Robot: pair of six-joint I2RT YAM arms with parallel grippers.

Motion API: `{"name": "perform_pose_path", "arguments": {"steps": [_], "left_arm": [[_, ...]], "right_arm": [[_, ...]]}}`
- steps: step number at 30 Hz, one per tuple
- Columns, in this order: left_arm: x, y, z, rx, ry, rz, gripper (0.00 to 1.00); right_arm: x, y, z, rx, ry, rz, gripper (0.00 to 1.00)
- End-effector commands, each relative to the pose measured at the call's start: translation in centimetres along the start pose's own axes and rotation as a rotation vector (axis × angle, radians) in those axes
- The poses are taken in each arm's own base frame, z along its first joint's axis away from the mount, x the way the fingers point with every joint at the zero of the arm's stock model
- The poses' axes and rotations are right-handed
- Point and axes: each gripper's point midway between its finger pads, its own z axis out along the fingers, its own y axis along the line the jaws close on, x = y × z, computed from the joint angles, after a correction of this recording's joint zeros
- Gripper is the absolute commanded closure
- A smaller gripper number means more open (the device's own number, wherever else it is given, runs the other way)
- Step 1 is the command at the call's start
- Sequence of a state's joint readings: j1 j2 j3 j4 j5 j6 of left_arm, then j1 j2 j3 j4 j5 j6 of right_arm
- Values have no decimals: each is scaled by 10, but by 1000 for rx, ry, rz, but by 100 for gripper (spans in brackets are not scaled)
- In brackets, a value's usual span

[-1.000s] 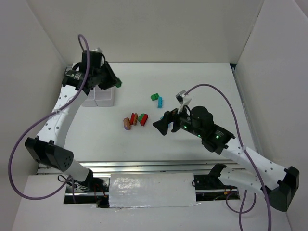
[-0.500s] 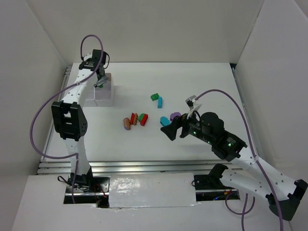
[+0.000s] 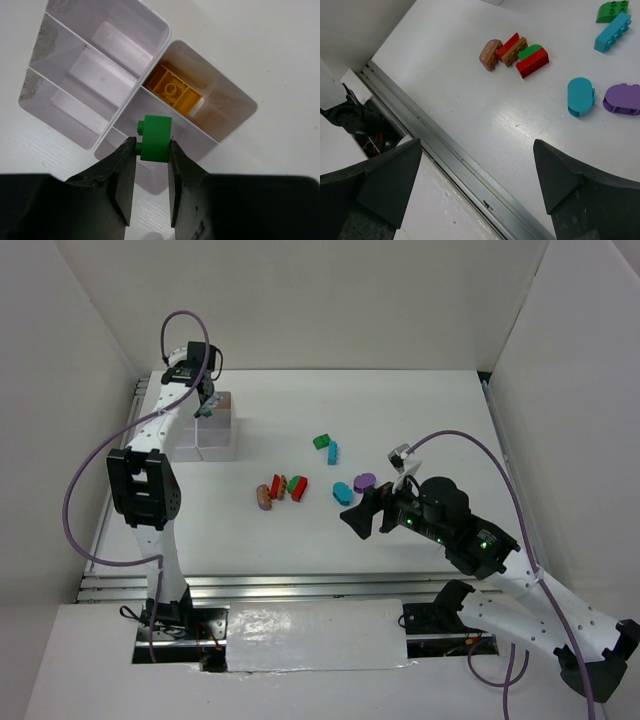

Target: Sort the legos into containers by color

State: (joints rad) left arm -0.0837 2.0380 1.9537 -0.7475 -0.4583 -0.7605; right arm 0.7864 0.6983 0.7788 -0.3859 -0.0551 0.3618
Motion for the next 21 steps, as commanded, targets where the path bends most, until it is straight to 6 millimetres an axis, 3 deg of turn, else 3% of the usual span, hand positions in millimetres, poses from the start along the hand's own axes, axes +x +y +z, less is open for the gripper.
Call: {"name": "perform_pose_path", "arguments": {"steps": [1, 15, 21], "left_arm": [[6, 1, 8, 1, 5, -28, 90], [13, 1, 26, 34, 16, -12, 61], [20, 1, 34, 30, 40, -8, 53]], "right_arm": [[-17, 4, -6, -5, -48, -16, 0], [-10, 3, -9, -12, -38, -12, 0], [-9, 5, -8, -24, -35, -10, 0]]}}
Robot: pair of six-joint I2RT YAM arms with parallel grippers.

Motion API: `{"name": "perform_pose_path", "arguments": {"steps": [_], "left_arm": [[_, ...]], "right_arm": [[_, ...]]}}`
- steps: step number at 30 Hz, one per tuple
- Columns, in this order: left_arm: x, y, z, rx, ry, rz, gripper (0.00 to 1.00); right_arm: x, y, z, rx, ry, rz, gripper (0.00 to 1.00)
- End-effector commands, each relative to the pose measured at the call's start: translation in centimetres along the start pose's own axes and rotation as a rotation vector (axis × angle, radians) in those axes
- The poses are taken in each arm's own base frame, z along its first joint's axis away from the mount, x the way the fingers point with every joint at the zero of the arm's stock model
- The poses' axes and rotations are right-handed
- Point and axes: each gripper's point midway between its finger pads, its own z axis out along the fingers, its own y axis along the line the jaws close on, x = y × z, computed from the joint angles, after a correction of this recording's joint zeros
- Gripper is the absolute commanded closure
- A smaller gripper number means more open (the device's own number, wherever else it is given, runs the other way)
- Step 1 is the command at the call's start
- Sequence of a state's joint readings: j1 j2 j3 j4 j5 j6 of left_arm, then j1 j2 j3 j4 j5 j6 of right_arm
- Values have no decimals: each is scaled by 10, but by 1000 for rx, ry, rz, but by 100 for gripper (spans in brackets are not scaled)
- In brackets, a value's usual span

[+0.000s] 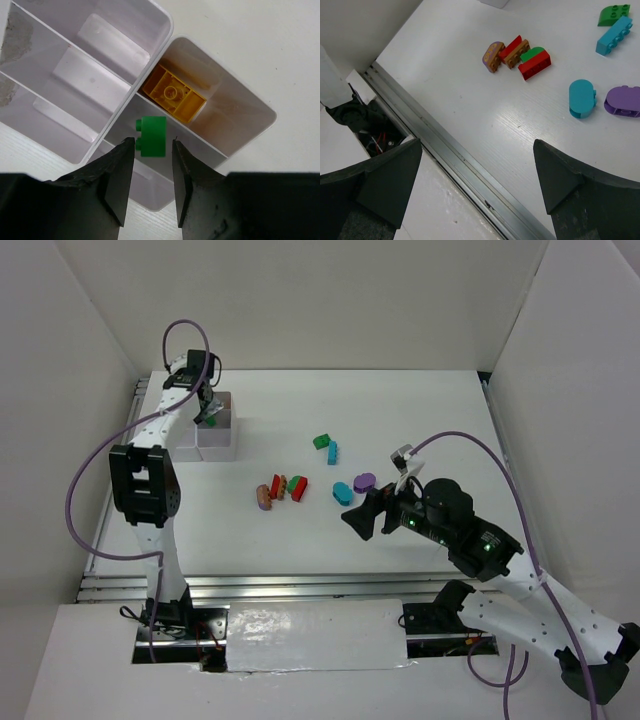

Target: Sort the legos into containers by color

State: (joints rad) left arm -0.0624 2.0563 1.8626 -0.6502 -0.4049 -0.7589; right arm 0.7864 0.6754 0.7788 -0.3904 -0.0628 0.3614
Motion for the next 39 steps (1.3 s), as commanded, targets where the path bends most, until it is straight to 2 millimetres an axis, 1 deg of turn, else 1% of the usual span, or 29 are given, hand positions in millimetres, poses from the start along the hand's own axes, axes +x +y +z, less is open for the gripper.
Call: {"name": "perform_pose_path", "arguments": {"steps": [1, 5, 9, 11, 12, 14, 15, 16, 17, 18, 19, 20, 21, 22, 23, 24, 25, 28, 29, 30, 31, 32, 33, 34, 35, 36, 37, 38, 39], "left_arm": [[2, -1, 7, 13, 3, 0, 51], [-1, -3, 1, 26, -1, -12, 37], [-8, -4, -11, 41, -7, -20, 36], [-19, -9, -28, 80, -31, -34, 36], [-31, -11, -45, 111, -58, -44, 36], [-43, -16, -67, 159, -77, -49, 31], [-53, -17, -87, 191, -101, -47, 29], [-55, -20, -101, 225, -94, -33, 20], [-57, -19, -112, 238, -96, -25, 12], [-63, -18, -131, 266, -113, -11, 5], [-57, -18, -138, 285, -97, 16, 1], [-52, -20, -147, 315, -76, 38, 0], [-50, -18, -160, 336, -80, 69, 0], [-37, -18, -162, 346, -53, 107, 0], [-31, -23, -169, 393, -55, 175, 0], [-15, -27, -176, 431, -48, 228, 0], [-8, -36, -181, 486, -56, 283, 0], [10, -65, -186, 607, -70, 432, 0], [15, -73, -185, 630, -73, 485, 0], [27, -89, -181, 660, -60, 536, 1], [36, -99, -182, 688, -60, 590, 1], [44, -111, -171, 690, -77, 662, 1], [62, -132, -181, 727, -95, 726, 1], [67, -140, -179, 709, -132, 780, 1], [89, -158, -175, 723, -148, 888, 1], [93, -170, -171, 720, -180, 918, 0], [98, -177, -165, 704, -198, 963, 0], [104, -185, -157, 707, -202, 1006, 0], [114, -199, -145, 712, -182, 1033, 0]], "right_arm": [[-7, 2, -3, -9, -20, -10, 0], [-8, 3, -2, -10, -21, -16, 0], [-8, 2, 1, -4, -23, -4, 0], [-8, -1, 5, 12, -24, 9, 0], [-4, -4, 11, 30, -7, 31, 0], [-5, -10, 20, 75, 4, 59, 0], [5, -22, 34, 141, 53, 87, 0], [10, -33, 41, 211, 86, 95, 0], [-3, -34, 48, 241, 81, 102, 0], [14, -47, 70, 315, 165, 114, 0], [15, -54, 79, 366, 197, 122, 0], [-6, -58, 85, 437, 180, 148, 0], [11, -78, 107, 521, 261, 157, 0], [8, -84, 117, 575, 280, 175, 0], [-17, -81, 120, 630, 258, 238, 0], [-10, -98, 134, 719, 283, 250, 0], [-17, -101, 136, 759, 262, 285, 0], [-43, -104, 130, 785, 140, 429, 0], [-34, -108, 124, 793, 127, 472, 0], [-49, -100, 108, 751, 68, 505, 0], [-51, -101, 99, 738, 41, 524, 0], [-52, -99, 84, 704, 4, 530, 0], [-53, -99, 76, 693, -10, 534, 0], [-41, -100, 69, 686, 14, 536, 0], [-46, -96, 55, 662, -4, 536, 0], [-43, -96, 47, 656, -1, 546, 0], [-28, -94, 42, 635, 38, 554, 0], [-34, -88, 28, 591, 7, 556, 0], [-31, -85, 21, 567, 4, 566, 0]]}}
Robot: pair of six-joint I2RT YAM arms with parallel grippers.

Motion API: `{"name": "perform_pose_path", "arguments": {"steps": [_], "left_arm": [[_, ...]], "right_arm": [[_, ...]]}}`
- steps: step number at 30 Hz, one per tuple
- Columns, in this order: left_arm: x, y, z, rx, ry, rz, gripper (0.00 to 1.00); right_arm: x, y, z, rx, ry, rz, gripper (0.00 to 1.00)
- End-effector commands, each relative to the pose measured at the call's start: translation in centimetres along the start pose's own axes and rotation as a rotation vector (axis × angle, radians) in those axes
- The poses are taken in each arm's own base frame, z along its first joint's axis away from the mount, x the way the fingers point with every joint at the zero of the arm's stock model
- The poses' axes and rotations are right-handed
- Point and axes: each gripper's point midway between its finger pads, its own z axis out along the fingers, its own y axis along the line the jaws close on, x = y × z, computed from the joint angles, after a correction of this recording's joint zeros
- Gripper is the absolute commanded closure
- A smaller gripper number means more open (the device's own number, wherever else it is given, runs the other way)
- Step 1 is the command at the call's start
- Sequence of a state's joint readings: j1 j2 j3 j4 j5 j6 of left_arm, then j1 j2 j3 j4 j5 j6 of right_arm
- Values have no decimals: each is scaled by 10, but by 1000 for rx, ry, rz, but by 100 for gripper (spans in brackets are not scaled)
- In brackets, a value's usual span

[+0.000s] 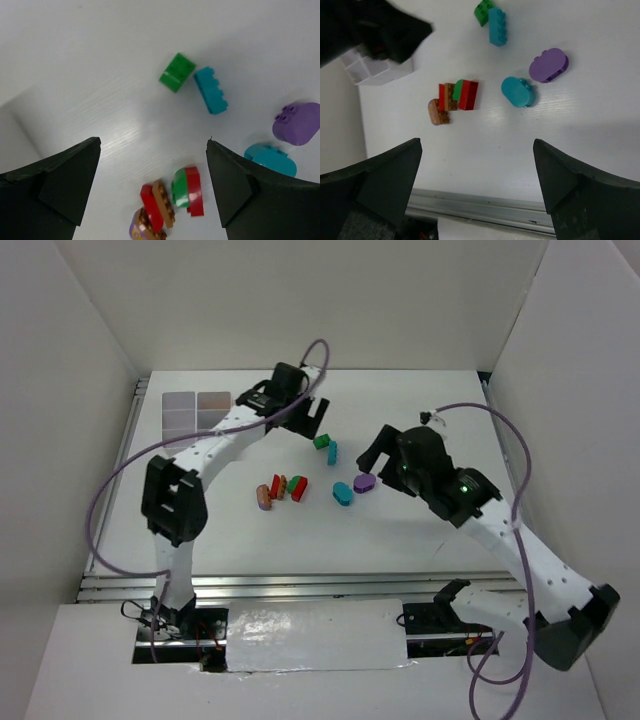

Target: Sort the legos into containers by color

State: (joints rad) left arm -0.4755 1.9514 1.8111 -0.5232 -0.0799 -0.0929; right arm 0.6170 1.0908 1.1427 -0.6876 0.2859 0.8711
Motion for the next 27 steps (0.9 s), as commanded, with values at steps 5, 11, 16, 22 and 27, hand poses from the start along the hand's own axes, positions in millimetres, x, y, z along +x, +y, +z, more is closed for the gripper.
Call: {"name": "perform_pose_path", "arguments": {"steps": [5, 11, 16, 22, 27], "left_arm": [[-27, -16, 80, 15, -67, 217, 0], [6, -17, 126, 23, 16, 220, 2], [19, -13, 135, -3, 20, 215, 5], [33, -23, 135, 64, 55, 219, 7], [40, -35, 139, 130, 61, 217, 6]], "right_arm": [[26, -13, -62, -222, 68, 40, 0], [36, -21, -83, -268, 85, 30, 0], [45, -27, -75, -260, 103, 34, 0], [47, -25, -64, -247, 110, 18, 0], [49, -22, -56, -247, 123, 21, 0]]}}
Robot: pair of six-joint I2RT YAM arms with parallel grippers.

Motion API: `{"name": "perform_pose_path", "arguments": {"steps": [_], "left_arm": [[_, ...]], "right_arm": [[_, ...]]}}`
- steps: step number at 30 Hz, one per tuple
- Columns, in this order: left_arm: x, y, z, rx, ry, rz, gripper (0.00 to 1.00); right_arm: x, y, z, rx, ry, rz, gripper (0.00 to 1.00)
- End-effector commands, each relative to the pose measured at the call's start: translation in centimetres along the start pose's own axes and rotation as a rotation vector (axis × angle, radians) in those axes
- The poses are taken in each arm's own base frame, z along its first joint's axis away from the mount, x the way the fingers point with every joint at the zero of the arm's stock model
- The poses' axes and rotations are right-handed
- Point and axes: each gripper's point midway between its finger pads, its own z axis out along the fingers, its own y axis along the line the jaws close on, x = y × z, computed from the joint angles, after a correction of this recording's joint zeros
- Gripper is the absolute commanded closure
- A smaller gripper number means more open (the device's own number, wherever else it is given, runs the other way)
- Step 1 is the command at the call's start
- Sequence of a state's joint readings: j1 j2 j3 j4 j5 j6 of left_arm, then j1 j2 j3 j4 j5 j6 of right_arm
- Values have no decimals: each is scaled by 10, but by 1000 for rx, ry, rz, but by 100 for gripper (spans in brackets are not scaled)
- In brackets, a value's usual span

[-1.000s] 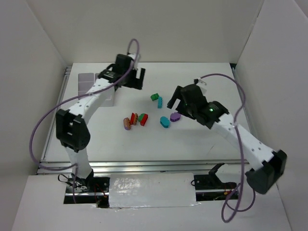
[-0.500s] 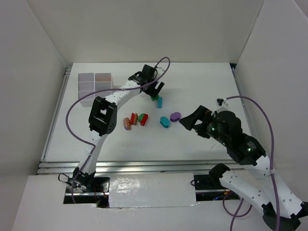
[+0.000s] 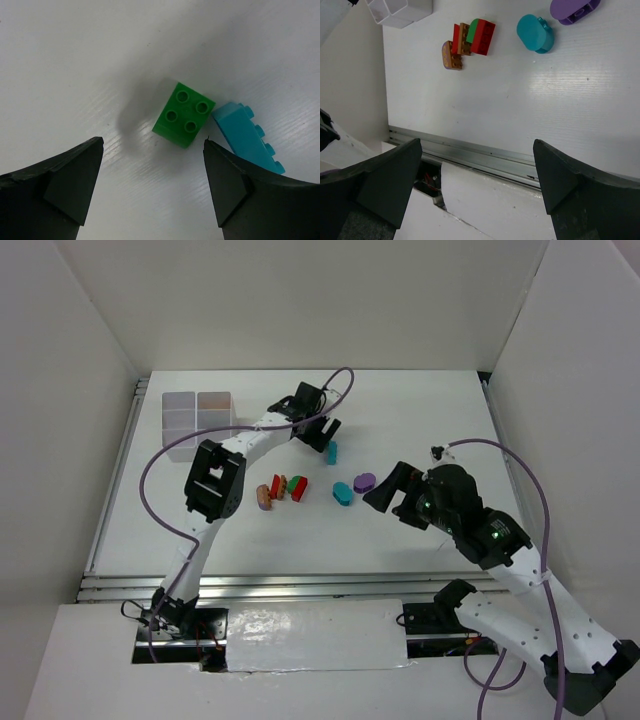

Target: Sort the legos into containers by color

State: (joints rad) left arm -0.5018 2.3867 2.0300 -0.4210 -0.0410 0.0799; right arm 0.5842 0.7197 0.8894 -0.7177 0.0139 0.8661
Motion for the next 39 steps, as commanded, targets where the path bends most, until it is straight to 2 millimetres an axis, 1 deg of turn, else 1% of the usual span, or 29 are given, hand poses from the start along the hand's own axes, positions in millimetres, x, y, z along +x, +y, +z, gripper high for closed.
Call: {"name": "perform_pose_path", "arguments": {"steps": [1, 3, 6, 11, 17, 20, 25, 27, 28, 29, 30, 32, 34, 35, 36, 37, 38, 39], "left_arm": [[-17, -10, -2, 57, -55, 27, 7], [-12, -11, 3, 62, -34, 27, 9], [-12, -13, 10, 70, -33, 17, 12], [-14, -20, 15, 110, -37, 9, 22], [-7, -27, 22, 137, -13, -2, 22], [-3, -27, 25, 134, -1, -7, 23], [1, -25, 28, 119, 8, -14, 32], [1, -25, 28, 119, 7, -14, 39], [2, -25, 29, 121, 10, -15, 39], [3, -27, 30, 128, 13, -16, 42], [2, -27, 29, 129, 11, -20, 50], [3, -30, 29, 145, 17, -25, 55], [0, -29, 26, 142, 17, -36, 73], [2, -27, 25, 122, 31, -51, 97], [0, -23, 22, 103, 28, -61, 100], [-3, -16, 14, 81, 20, -72, 100], [-11, -9, 10, 52, -13, -82, 100], [-17, -7, -7, 45, -39, -129, 100]], "right_arm": [[-4, 5, 6, -25, -14, -8, 0], [-3, 5, 7, -25, -11, -10, 0], [-4, 5, 6, -26, -14, -15, 0], [-3, 3, 7, -19, -8, -22, 0], [-3, 4, 4, -27, -13, -27, 0], [-3, 3, 4, -25, -15, -26, 0], [-2, 2, 4, -29, -16, -28, 0], [-1, 1, 4, -27, -13, -30, 0], [-1, 1, 4, -26, -15, -28, 0], [-1, 0, 5, -24, -14, -28, 0], [-1, 0, 6, -24, -14, -30, 0], [-1, 0, 6, -24, -12, -34, 0], [-1, 1, 6, -25, -12, -38, 0], [-2, 1, 7, -24, -14, -39, 0], [-1, 1, 7, -25, -14, -40, 0], [-1, 1, 8, -26, -12, -39, 0], [-1, 0, 9, -24, -13, -38, 0], [2, 3, 11, -36, 2, -37, 0]]}}
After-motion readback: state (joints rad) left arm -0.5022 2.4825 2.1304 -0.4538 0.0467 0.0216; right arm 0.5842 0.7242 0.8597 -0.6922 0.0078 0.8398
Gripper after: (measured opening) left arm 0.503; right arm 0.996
